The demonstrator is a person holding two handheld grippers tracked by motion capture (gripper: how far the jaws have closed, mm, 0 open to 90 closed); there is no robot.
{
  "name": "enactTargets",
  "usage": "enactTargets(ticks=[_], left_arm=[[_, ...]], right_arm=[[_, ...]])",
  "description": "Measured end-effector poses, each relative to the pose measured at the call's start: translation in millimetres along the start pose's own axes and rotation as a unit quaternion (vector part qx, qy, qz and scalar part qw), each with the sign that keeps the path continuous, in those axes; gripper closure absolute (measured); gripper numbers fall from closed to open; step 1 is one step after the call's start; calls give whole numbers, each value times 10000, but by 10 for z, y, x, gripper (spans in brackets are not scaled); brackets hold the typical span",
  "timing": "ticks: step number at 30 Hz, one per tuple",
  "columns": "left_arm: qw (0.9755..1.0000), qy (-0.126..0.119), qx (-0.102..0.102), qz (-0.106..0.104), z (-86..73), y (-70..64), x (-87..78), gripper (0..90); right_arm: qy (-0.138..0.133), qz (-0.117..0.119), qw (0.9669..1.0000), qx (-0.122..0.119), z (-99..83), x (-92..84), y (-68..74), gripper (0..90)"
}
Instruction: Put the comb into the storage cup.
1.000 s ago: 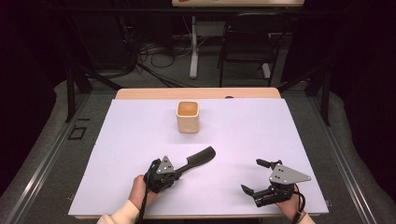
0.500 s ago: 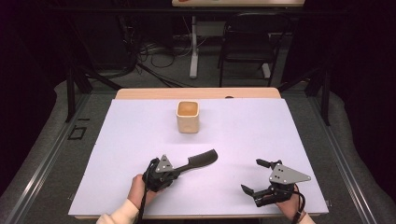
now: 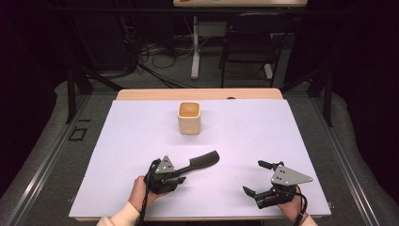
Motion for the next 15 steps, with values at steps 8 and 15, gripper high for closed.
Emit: enactTargets(ticks=[8, 15], left_arm=[[9999, 88, -90, 78, 2, 62, -24, 266], [9995, 219, -88, 188, 11, 109, -18, 75]], right_arm=[[4, -5, 10000, -9, -2, -3, 0, 0], [3, -4, 10000, 2, -3, -4, 4, 0]])
Point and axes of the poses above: each handheld gripper's, and its own axes: x roughly forward along the jaws, z roughly out of its top, y roughly to its left, the point moved 10 cm from there along x, roughly forward along the jaws, and after that the axes turned 1 degree about x, right-handed, at the moved point
